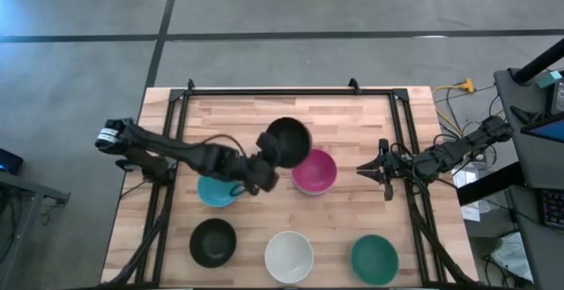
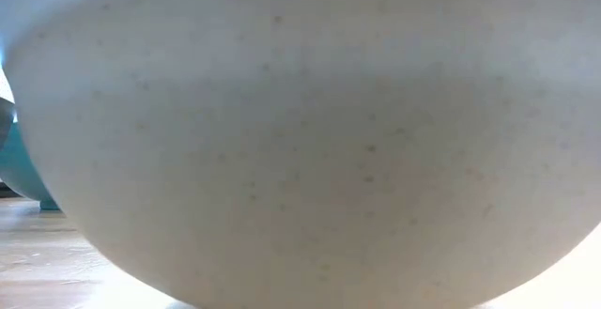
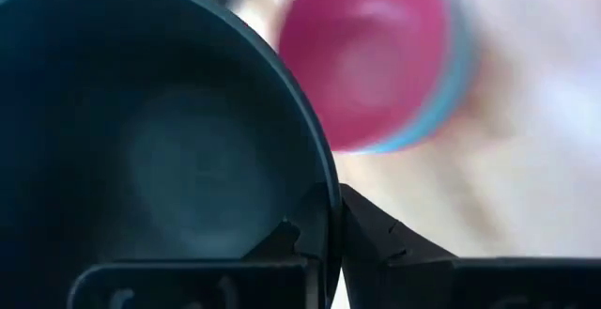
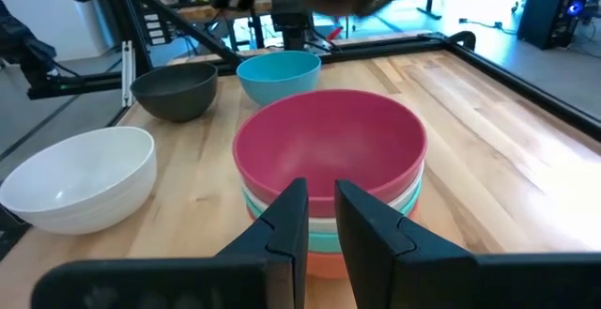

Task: Nest bowls inside each other
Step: Stack the top black bowl on the pink bowl

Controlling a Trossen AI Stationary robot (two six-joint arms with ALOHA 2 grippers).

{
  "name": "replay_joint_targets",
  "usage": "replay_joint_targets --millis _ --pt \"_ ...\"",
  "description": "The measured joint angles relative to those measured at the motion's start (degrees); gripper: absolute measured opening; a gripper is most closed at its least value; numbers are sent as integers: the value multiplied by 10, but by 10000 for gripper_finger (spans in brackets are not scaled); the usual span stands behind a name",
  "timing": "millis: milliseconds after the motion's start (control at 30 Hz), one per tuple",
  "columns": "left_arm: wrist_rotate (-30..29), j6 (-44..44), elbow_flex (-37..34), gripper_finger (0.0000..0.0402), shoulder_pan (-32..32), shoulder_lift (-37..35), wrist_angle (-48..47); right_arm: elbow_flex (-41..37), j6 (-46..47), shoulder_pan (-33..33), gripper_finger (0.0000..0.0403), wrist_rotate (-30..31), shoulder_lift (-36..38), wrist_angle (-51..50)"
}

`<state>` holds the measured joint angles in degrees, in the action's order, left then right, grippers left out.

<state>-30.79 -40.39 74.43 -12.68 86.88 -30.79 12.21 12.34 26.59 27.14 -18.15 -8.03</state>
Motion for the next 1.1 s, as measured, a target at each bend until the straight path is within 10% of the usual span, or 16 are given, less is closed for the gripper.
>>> replay_joint_targets --millis 100,300,800,1100 --pt "-91 -83 0 0 -14 27 72 0 -15 0 52 7 0 -1" --pt "-93 -262 7 0 -14 75 148 0 -18 0 52 25 -1 -3" --pt "240 -214 197 0 49 120 -99 -4 -20 0 52 31 0 -7" --pt "268 -215 332 0 59 242 -261 -5 -21 0 52 43 -3 -3"
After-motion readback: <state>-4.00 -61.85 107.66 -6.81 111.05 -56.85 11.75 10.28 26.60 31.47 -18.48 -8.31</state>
